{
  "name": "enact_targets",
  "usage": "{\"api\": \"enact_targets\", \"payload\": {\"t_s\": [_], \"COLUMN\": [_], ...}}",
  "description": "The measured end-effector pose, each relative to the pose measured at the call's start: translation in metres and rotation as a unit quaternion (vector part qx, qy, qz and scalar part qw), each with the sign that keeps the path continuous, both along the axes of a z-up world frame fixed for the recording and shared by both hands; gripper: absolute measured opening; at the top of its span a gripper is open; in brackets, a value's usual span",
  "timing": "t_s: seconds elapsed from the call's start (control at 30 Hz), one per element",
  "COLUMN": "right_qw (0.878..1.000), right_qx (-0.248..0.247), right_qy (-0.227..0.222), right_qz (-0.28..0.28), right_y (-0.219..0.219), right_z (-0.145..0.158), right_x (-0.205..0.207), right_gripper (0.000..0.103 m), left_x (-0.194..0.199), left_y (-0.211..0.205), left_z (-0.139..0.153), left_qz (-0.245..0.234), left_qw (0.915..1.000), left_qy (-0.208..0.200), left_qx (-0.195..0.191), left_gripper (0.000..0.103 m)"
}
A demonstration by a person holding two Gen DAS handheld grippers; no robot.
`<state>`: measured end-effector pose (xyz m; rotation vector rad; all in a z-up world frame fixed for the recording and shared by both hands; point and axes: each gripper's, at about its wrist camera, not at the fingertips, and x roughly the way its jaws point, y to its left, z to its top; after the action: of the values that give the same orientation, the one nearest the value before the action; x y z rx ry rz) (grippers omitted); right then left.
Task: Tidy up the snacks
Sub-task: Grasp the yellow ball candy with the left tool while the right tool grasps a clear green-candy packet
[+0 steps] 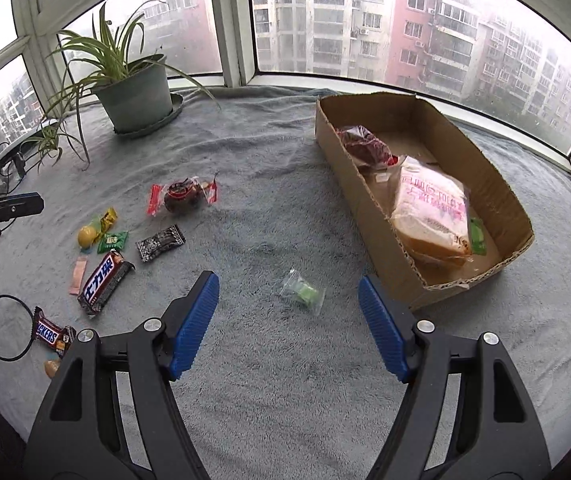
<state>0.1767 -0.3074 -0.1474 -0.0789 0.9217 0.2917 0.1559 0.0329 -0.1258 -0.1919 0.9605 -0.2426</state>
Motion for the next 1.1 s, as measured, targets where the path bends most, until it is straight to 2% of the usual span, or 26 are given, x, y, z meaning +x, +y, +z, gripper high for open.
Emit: {"api": "enact_targets", "payload": {"t_s": [0.07, 0.27, 0.37, 0.47, 0.63, 0.67, 0.7, 0.77, 0.97, 1.1], "right_qw": [1.000, 0.998, 0.997, 0.997, 0.997, 0.997, 0.997, 0.996, 0.996, 0.996], "right_qx": [-0.007, -0.028, -0.009, -0.020, -0.029, -0.028, -0.027, -0.027, -0.033, -0.033], "right_qy": [0.011, 0.052, 0.065, 0.066, 0.065, 0.066, 0.067, 0.074, 0.077, 0.075], "right_qz": [-0.001, -0.014, -0.026, -0.034, -0.037, -0.037, -0.036, -0.035, -0.032, -0.034], "right_y": [0.002, 0.001, -0.002, -0.001, 0.002, 0.002, 0.003, 0.005, 0.009, 0.007], "right_z": [-0.011, -0.043, -0.050, -0.054, -0.056, -0.056, -0.056, -0.060, -0.063, -0.063], "right_x": [0.005, 0.021, 0.027, 0.030, 0.034, 0.034, 0.034, 0.035, 0.034, 0.034], "right_gripper": [0.075, 0.075, 0.075, 0.074, 0.071, 0.068, 0.057, 0.050, 0.049, 0.038], "left_x": [0.000, 0.001, 0.004, 0.006, 0.010, 0.011, 0.011, 0.012, 0.013, 0.014], "left_y": [-0.004, -0.011, -0.011, -0.011, -0.017, -0.019, -0.019, -0.018, -0.017, -0.020], "left_z": [-0.012, -0.038, -0.046, -0.053, -0.060, -0.061, -0.062, -0.064, -0.068, -0.068], "left_qz": [-0.002, -0.007, -0.003, -0.003, -0.007, -0.008, -0.008, -0.005, -0.001, -0.005], "left_qw": [0.9999, 0.9993, 0.9989, 0.9986, 0.9982, 0.9982, 0.9981, 0.9979, 0.9980, 0.9981], "left_qy": [0.012, 0.037, 0.047, 0.052, 0.059, 0.060, 0.060, 0.064, 0.061, 0.055], "left_qx": [-0.002, -0.001, -0.003, -0.006, 0.001, 0.004, 0.007, 0.008, 0.019, 0.027], "left_gripper": [0.057, 0.054, 0.052, 0.048, 0.048, 0.047, 0.046, 0.041, 0.033, 0.032]}}
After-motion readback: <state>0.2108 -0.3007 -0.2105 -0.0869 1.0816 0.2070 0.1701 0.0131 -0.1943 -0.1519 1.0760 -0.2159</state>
